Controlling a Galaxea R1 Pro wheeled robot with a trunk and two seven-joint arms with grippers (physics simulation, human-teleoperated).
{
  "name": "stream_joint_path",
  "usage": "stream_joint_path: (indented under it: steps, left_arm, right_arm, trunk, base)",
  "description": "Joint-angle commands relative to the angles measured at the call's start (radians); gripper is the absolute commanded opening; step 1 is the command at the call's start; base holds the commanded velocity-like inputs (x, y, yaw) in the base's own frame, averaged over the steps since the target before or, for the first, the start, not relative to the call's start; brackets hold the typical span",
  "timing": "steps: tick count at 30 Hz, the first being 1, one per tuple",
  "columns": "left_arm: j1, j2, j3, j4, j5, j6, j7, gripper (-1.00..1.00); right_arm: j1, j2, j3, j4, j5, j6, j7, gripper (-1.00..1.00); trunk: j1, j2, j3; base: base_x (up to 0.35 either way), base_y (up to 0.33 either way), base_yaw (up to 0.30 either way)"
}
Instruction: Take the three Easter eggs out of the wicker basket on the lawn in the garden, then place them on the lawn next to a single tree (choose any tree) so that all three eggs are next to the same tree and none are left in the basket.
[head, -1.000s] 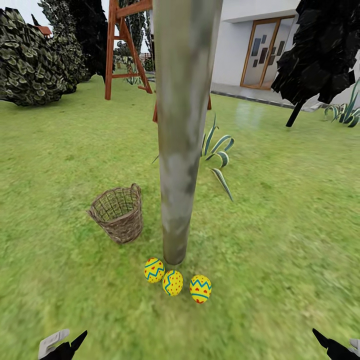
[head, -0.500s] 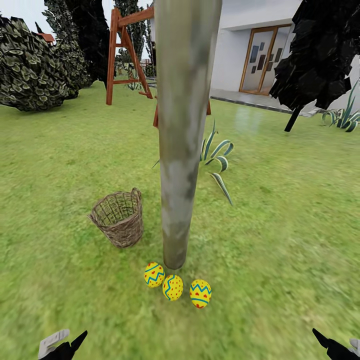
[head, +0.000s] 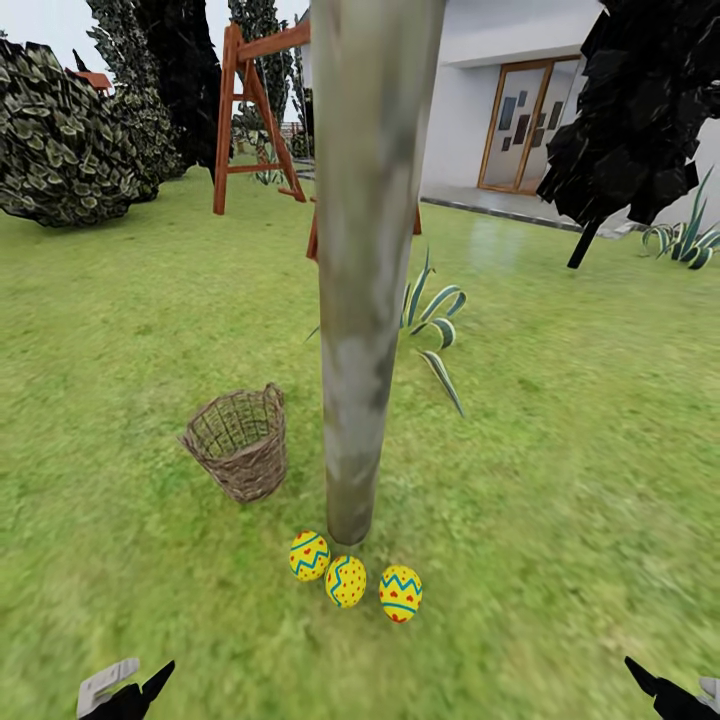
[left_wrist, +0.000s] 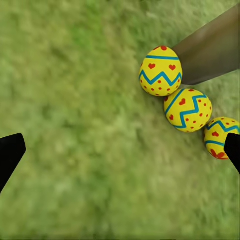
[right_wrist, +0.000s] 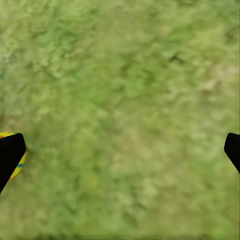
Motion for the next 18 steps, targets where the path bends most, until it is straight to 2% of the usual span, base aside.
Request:
stream_joint_path:
  steps: [1, 8, 18]
  left_arm:
    - [-0.001, 0.0, 0.002, 0.002, -0.001, -0.003, -0.004, 1.0]
    - [0.0, 0.0, 0.003, 0.002, -0.001, -0.003, -0.004, 1.0]
    - [-0.001, 0.001, 0.003, 0.002, -0.001, -0.003, -0.004, 1.0]
  right_arm:
    - [-0.001, 0.0, 0.009, 0.004, -0.007, -0.004, 0.007, 1.0]
    - [-0.002, 0.001, 0.008, 0.004, -0.008, -0.004, 0.009, 1.0]
    - [-0.001, 0.001, 0.007, 0.004, -0.008, -0.004, 0.009, 1.0]
  trunk:
    - [-0.004, 0.007, 0.002]
    - [-0.031, 0.056, 0.026]
    - [-0.069, 0.126, 0.072]
  base:
    - [0.0, 0.0, 0.0]
    - [0.0, 0.0, 0.0]
    - [0.0, 0.0, 0.0]
